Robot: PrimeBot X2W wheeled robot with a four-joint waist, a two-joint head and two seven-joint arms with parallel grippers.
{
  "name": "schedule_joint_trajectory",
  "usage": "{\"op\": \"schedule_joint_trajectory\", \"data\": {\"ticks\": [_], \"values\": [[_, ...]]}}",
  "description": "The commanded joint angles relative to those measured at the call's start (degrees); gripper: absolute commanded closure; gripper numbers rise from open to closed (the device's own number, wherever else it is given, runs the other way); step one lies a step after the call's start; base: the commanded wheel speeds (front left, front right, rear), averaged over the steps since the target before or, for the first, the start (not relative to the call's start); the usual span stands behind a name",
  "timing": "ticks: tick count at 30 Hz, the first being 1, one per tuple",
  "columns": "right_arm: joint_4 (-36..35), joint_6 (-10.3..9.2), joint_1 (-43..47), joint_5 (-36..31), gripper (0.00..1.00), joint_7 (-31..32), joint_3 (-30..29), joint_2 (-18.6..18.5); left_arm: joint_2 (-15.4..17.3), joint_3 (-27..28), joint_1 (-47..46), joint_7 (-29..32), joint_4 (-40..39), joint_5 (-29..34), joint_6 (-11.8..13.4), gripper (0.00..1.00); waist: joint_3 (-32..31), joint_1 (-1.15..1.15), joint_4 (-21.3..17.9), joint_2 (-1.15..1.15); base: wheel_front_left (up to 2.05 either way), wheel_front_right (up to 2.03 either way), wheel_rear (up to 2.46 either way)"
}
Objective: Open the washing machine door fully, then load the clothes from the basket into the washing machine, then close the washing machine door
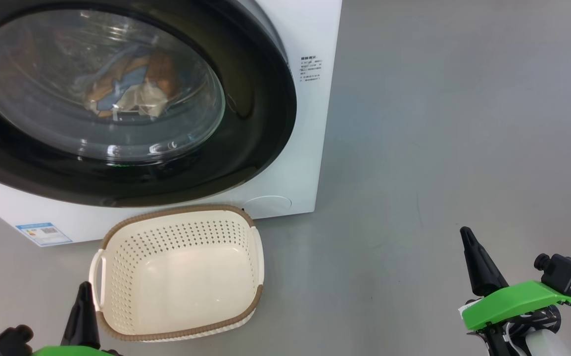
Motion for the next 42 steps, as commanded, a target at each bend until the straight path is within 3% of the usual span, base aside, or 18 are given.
{"op": "schedule_joint_trajectory", "data": {"ticks": [1,42], "values": [[-1.72,-0.09,-0.18,1.56,1.00,0.32,-0.03,-0.17,0.93,0.50,-1.32,0.45,-1.04,-1.39,-0.07,1.00,-0.13,-0.01,0.10,0.00,0.00,0.00,0.00],[-4.09,-0.19,1.84,22.72,1.00,6.79,-3.42,1.73,0.67,1.08,-2.96,7.05,-0.24,-24.71,-0.11,1.00,-3.23,-0.01,2.18,0.00,0.00,0.00,0.00]]}}
